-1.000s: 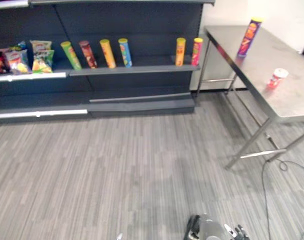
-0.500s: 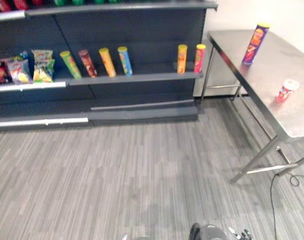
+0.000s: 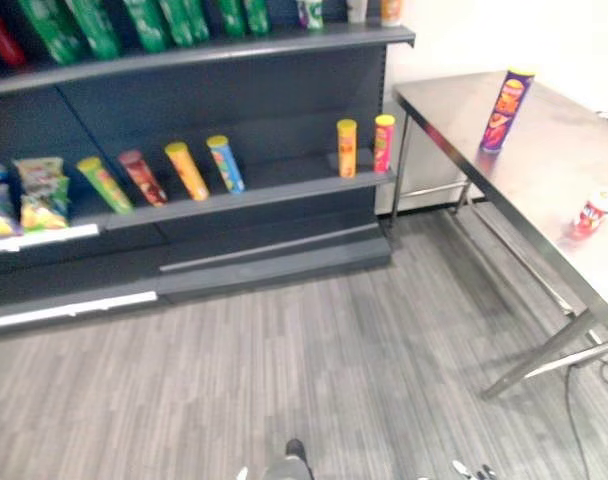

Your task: Put the gum and the chips on the shelf.

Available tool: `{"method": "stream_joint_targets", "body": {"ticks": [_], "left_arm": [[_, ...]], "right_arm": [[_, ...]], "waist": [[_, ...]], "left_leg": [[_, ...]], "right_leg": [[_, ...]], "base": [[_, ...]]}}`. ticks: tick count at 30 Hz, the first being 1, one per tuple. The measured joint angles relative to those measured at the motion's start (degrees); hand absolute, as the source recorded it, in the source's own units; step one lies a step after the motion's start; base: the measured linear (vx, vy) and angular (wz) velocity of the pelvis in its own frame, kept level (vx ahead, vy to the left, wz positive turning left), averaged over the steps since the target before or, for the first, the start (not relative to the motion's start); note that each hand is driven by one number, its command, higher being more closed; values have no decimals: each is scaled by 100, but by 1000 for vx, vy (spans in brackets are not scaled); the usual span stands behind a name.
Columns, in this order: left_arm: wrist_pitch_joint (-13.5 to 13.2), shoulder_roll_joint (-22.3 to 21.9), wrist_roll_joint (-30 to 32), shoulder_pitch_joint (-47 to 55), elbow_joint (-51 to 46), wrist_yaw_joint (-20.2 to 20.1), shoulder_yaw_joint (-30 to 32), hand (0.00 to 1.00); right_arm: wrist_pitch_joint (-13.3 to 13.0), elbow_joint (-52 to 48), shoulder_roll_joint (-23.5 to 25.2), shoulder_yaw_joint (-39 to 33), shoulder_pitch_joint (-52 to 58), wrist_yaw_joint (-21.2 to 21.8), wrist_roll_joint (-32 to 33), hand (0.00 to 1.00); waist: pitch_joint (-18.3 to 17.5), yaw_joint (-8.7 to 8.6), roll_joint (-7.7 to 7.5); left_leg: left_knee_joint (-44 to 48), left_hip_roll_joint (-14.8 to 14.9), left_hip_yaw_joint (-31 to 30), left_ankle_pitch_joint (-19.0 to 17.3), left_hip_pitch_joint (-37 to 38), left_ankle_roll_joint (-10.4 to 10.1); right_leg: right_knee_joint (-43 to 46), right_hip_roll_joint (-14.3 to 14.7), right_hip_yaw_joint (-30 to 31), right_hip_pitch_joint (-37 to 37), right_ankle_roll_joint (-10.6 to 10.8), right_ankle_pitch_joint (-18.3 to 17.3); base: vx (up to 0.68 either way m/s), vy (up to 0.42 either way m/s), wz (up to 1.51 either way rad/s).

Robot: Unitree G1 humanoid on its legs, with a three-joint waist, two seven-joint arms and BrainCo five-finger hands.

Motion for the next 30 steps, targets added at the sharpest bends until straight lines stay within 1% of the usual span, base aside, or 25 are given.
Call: {"method": "stream_joint_targets", "body": {"ticks": [1, 3, 4, 5, 6, 7, 8, 9, 10, 11, 12, 13, 14, 15, 16, 17, 18, 19, 20, 21, 23, 25, 26, 28, 30], "left_arm": [[0, 11, 7, 0, -12, 0, -4, 0], [36, 18, 85, -17, -16, 8, -55, 0], [68, 21, 108, -25, -16, 7, -71, 0], [188, 49, 107, -68, -2, -1, -150, 0], [301, 56, 109, -120, 25, 1, -217, 0], [345, 54, 114, -130, 36, 1, -223, 0], [387, 77, 119, -134, 31, 0, -224, 0], [404, 89, 124, -133, 31, 0, -225, 0], [447, 98, 138, -122, 32, 8, -223, 0], [464, 93, 222, -87, 26, 9, -231, 0], [464, 96, 259, -74, 24, 11, -241, 0], [463, 147, 275, -64, 22, 30, -252, 0], [478, 187, 274, -85, 34, 67, -263, 0], [504, 185, 272, -108, 36, 172, -283, 0], [507, 178, 263, -98, 38, 219, -290, 0], [511, 196, 231, -84, 39, 236, -292, 0], [503, 273, 217, -50, 16, 236, -257, 0], [501, 325, 222, -39, 9, 234, -234, 0], [508, 192, 230, -106, 122, 254, -210, 0], [489, 85, 241, -105, 154, 239, -247, 0], [445, -16, 245, -106, 154, 235, -260, 0], [443, -20, 237, -104, 155, 233, -258, 0], [445, -12, 238, -104, 155, 216, -258, 0], [447, 13, 241, -115, 161, 192, -256, 0], [462, 34, 244, -154, 175, 189, -257, 0]], "right_arm": [[-18, 25, 21, -1, -30, 6, -2, 0], [-36, 38, 27, -46, -48, -23, -2, 0], [-38, 38, 27, -55, -56, -52, -2, 0], [-42, 37, 31, -87, -69, -125, 5, 0], [-41, 34, 32, -152, -76, -163, 14, 0], [-40, 30, 14, -162, -80, -181, 16, 0], [-33, 16, -28, -179, -83, -188, 12, 0], [-28, 8, -27, -197, -79, -192, 10, 0], [-9, -94, -19, -203, -43, -209, 9, 0], [-8, -126, -20, -199, 0, -205, 10, 0], [-11, -130, -46, -201, -17, -204, 16, 0], [-25, -146, -38, -193, -58, -184, 26, 0], [-26, -151, -38, -145, -102, -140, 30, 0], [-42, -179, -52, -136, -128, -85, 31, 0], [-54, -229, -50, -122, -125, -81, 31, 0], [-76, -298, -26, -83, -79, -81, 31, 0], [-158, -358, 47, 7, -1, -78, 31, 0], [-183, -369, 85, 39, 21, -74, 31, 0], [-211, -328, -2, 3, -33, -13, 39, 0], [-262, -329, -144, 6, -34, 15, 32, 0], [-251, -308, -193, 0, -60, 45, 29, 0], [-243, -309, -204, 19, -103, 38, 23, 0], [-233, -310, -191, 45, -125, 37, 24, 0], [-226, -309, -193, 62, -118, 37, 29, 0], [-223, -310, -195, 63, -109, 39, 35, 0]], "waist": [[10, -4, -18], [-6, -12, -27], [-14, -18, -21], [-23, -29, -21], [-49, -31, 26], [-62, -33, 46], [-46, -43, 13], [-36, -54, -7], [-34, -65, -22], [-39, -70, -8], [-33, -77, 18], [-54, -97, 69], [-48, -111, 23], [-32, -142, 47], [-26, -181, 63], [-30, -183, 34], [-34, -139, -155], [-21, -128, -293], [-34, -67, -60], [-28, -106, 86], [-11, -150, 238], [-4, -150, 226], [-10, -130, 183], [-32, -88, 140], [-55, -62, 134]], "left_leg": [[148, 0, 10, -71, 2, 12], [602, -3, 50, -453, 85, 30], [647, -14, 60, -522, 101, 30], [681, -50, 88, -618, 106, 38], [613, -102, 126, -693, 118, 53], [561, -142, 145, -709, 141, 64], [368, -279, 176, -741, 305, 105], [261, -347, 183, -738, 415, 118], [16, -458, 189, -734, 692, 136], [-306, -500, 160, -706, 1029, 186], [-456, -468, 178, -673, 1162, 247], [-582, -424, 217, -680, 1308, 303], [-591, -354, 261, -682, 1348, 307], [-607, -200, 329, -670, 1421, 269], [-653, -84, 354, -673, 1489, 254], [-678, -41, 406, -670, 1552, 242], [-690, -174, 491, -690, 1672, 200], [-705, -308, 497, -743, 1730, 120], [-767, -169, 582, -865, 1870, -37], [-845, -109, 683, -872, 1910, -47], [-900, -56, 798, -922, 1945, -127], [-908, -43, 945, -953, 2012, -169], [-902, -40, 1047, -998, 2047, -183], [-828, 17, 1185, -1151, 2095, -144], [-614, 134, 1254, -1355, 2088, -193]], "right_leg": [[28, -24, 33, 22, 9, 11], [143, -114, 114, 167, 45, 31], [178, -138, 115, 186, 61, 40], [274, -190, 111, 161, 135, 82], [645, -281, 125, -54, 206, 122], [1020, -357, 141, -254, 211, 130], [1880, -566, 227, -658, 220, 251], [2280, -676, 256, -851, 191, 398], [3013, -871, 262, -1167, 178, 923], [3495, -959, 289, -1368, 101, 1577], [3747, -983, 323, -1523, -2, 1793], [4113, -953, 188, -1830, -100, 1258], [4250, -921, -85, -2084, -224, 602], [4051, -722, -573, -2330, -339, 154], [3617, -533, -909, -2438, -424, 101], [2993, -371, -1140, -2486, -414, 159], [1884, -214, -1232, -2474, -508, 808], [1543, -215, -1293, -2463, -848, 1034], [1379, -53, -1340, -2296, -905, 901], [1278, 74, -1344, -2294, -893, 920], [1178, 181, -1375, -2312, -884, 909], [1090, 268, -1397, -2304, -838, 852], [1119, 220, -1500, -2284, -842, 712], [1193, 49, -1898, -2180, -857, 668], [1225, 43, -2048, -2125, -893, 646]], "base": [[293, 121, -20], [191, 69, -12], [179, 65, -7], [152, 72, -3], [171, 90, -3], [128, 95, -3], [106, 78, 0], [144, 107, 5], [162, 127, 3], [176, 129, -5], [222, 111, -15], [180, 44, -17], [215, 4, -17], [205, -47, -13], [218, -53, -10], [229, -68, -16], [236, -94, -21], [288, -107, -51], [249, -64, -53], [164, -15, -54], [57, -6, -30], [-8, -18, -32], [-36, 32, -31], [-24, 50, -33], [24, 27, -26]]}}
